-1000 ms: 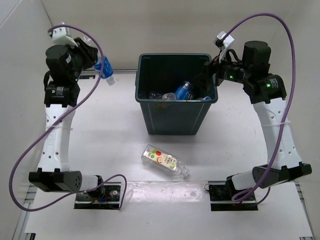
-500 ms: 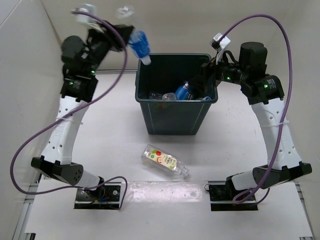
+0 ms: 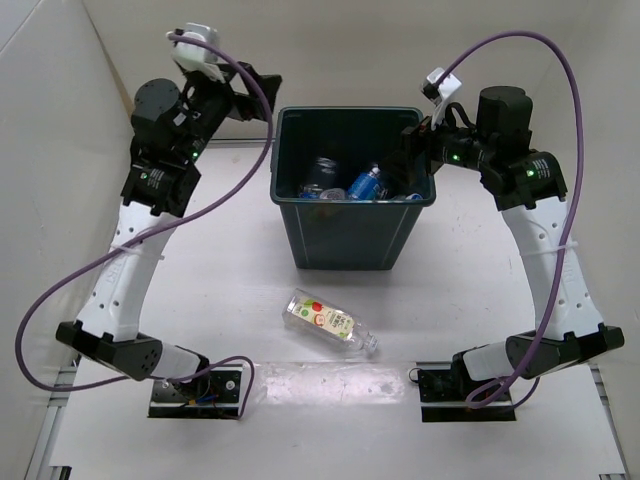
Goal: Put the plastic bottles in the bin
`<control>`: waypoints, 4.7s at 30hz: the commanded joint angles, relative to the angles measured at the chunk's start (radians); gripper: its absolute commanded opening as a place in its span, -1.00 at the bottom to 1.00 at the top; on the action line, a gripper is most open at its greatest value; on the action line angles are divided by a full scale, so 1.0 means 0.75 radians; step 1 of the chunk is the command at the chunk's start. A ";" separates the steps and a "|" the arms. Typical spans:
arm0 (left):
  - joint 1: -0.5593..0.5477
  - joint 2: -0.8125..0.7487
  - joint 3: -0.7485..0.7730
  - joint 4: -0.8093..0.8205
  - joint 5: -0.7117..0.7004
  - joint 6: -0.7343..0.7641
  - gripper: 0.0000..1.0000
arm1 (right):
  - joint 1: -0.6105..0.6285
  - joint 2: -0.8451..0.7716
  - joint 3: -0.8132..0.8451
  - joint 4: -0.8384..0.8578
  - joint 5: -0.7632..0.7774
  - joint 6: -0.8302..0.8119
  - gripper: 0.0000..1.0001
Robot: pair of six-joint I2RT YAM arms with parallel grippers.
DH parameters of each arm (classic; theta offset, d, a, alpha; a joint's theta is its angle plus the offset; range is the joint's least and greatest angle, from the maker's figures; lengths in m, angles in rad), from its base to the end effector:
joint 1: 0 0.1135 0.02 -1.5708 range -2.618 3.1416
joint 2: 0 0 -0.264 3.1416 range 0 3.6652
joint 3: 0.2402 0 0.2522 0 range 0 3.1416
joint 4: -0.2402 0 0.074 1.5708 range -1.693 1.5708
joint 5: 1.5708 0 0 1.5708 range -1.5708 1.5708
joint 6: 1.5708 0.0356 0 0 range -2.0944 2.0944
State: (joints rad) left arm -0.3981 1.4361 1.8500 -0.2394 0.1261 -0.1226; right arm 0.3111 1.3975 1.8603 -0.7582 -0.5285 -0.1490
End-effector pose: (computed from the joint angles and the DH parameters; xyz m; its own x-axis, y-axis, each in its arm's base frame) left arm 0.2678 -0.1175 0.5475 0.0978 -0.1728 -0.9801 0.5146 0.8517 -0.0988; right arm 0.2488 0.0988 0.5061 -0.1667 -0.1882 -0.9679 -0.7567 0.6538 0.0032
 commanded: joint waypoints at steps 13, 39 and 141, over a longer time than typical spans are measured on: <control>0.230 -0.227 -0.348 -0.251 -0.395 -0.233 1.00 | -0.043 -0.297 -0.202 0.608 -0.327 -0.218 0.79; 0.473 -0.571 -0.859 -0.534 -0.501 -0.352 1.00 | 0.516 -0.438 -0.406 -0.378 0.052 -0.818 0.79; 0.265 -1.905 -1.358 -1.452 -1.072 -0.816 1.00 | 0.790 0.294 0.555 0.528 0.907 -0.315 -1.00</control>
State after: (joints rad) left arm -0.1986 0.0006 0.8398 -1.3342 -0.6910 -0.7483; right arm 1.0031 1.5913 2.2356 -0.4122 0.0967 -0.4324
